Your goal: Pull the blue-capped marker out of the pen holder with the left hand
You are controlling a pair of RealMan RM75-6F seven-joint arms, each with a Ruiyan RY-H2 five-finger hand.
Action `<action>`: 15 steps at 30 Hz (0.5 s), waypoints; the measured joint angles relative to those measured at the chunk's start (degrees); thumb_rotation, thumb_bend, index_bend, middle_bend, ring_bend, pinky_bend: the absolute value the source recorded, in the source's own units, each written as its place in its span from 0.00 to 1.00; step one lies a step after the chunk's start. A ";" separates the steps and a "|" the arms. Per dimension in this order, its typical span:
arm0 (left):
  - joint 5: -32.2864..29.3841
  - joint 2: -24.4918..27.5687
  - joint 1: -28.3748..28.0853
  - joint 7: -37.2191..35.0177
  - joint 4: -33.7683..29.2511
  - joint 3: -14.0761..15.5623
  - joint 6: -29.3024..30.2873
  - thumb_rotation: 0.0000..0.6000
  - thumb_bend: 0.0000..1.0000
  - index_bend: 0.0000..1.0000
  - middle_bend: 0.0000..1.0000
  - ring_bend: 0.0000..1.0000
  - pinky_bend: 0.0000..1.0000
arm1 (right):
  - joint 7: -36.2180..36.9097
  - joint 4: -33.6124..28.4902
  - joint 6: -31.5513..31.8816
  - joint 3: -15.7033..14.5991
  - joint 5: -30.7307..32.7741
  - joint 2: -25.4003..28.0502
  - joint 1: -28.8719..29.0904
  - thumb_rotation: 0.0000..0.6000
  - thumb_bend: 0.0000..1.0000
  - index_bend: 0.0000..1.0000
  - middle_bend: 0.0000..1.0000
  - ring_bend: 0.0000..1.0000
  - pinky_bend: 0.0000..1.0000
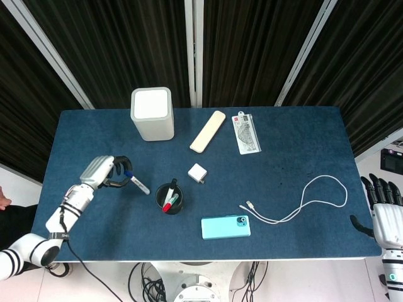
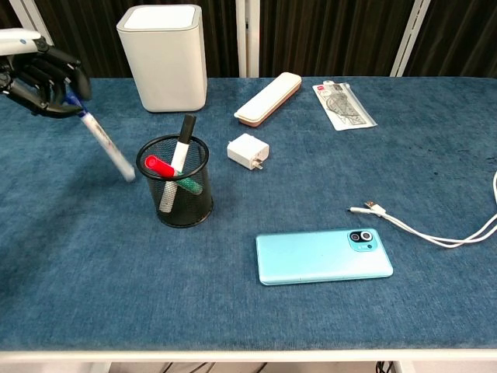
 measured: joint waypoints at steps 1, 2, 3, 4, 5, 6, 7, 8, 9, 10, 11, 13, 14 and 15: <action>0.21 -0.14 0.20 0.03 0.18 -0.11 0.80 1.00 0.18 0.00 0.00 0.00 0.07 | 0.11 0.07 0.07 0.01 -0.02 0.00 -0.03 1.00 0.18 0.00 0.00 0.00 0.00; 0.38 -0.25 0.42 0.22 0.30 -0.23 1.75 1.00 0.17 0.00 0.00 0.00 0.05 | 0.21 0.14 0.16 0.03 -0.02 0.00 -0.07 1.00 0.18 0.00 0.00 0.00 0.00; 0.54 -0.33 0.70 0.38 0.38 -0.38 2.90 1.00 0.16 0.00 0.00 0.00 0.03 | 0.33 0.21 0.24 0.06 0.01 0.00 -0.12 1.00 0.18 0.00 0.00 0.00 0.00; 0.75 -0.33 1.14 0.54 0.42 -0.58 4.60 1.00 0.16 0.00 0.00 0.00 0.03 | 0.42 0.25 0.26 0.09 0.05 0.00 -0.15 1.00 0.18 0.00 0.00 0.00 0.00; 0.90 -0.24 1.53 0.79 0.36 -0.73 5.90 1.00 0.16 0.00 0.00 0.00 0.02 | 0.50 0.28 0.26 0.10 0.10 0.00 -0.17 1.00 0.18 0.00 0.00 0.00 0.00; 1.02 -0.04 1.97 1.22 0.22 -0.87 7.16 1.00 0.16 0.00 0.00 0.00 0.02 | 0.58 0.30 0.22 0.10 0.17 0.00 -0.19 1.00 0.18 0.00 0.00 0.00 0.00; 1.07 0.37 2.50 2.16 -0.07 -1.01 8.52 1.00 0.16 0.00 0.00 0.00 0.02 | 0.59 0.30 0.16 0.08 0.18 -0.01 -0.19 1.00 0.18 0.00 0.00 0.00 0.00; 1.03 0.75 2.90 3.11 -0.38 -1.09 9.22 1.00 0.16 0.00 0.00 0.00 0.02 | 0.58 0.30 0.10 0.06 0.19 -0.01 -0.18 1.00 0.18 0.00 0.00 0.00 0.00; 0.93 1.17 3.32 4.25 -0.77 -1.16 9.77 1.00 0.16 0.00 0.00 0.00 0.02 | 0.56 0.31 0.06 0.04 0.16 -0.04 -0.16 1.00 0.18 0.00 0.00 0.00 0.00; 0.71 1.82 3.96 6.03 -1.43 -1.21 10.54 1.00 0.16 0.00 0.00 0.00 0.02 | 0.55 0.32 0.05 0.03 0.13 -0.07 -0.16 1.00 0.18 0.00 0.00 0.00 0.00; 0.50 2.40 4.50 7.52 -2.05 -1.21 11.23 1.00 0.16 0.00 0.00 0.00 0.02 | 0.54 0.35 0.07 0.02 0.09 -0.11 -0.16 1.00 0.18 0.00 0.00 0.00 0.00; -0.05 4.01 6.05 11.32 -3.91 -0.98 12.90 1.00 0.16 0.00 0.00 0.00 0.02 | 0.47 0.47 0.12 -0.03 -0.11 -0.20 -0.14 1.00 0.18 0.00 0.00 0.00 0.00; -0.28 4.76 6.83 13.04 -4.81 -0.75 13.62 1.00 0.16 0.00 0.00 0.00 0.02 | 0.35 0.56 0.13 -0.07 -0.20 -0.24 -0.13 1.00 0.18 0.00 0.00 0.00 0.00; -0.46 5.53 7.67 14.79 -5.73 -0.42 14.34 1.00 0.16 0.00 0.00 0.00 0.02 | 0.11 0.67 0.14 -0.14 -0.35 -0.31 -0.11 1.00 0.18 0.00 0.00 0.00 0.00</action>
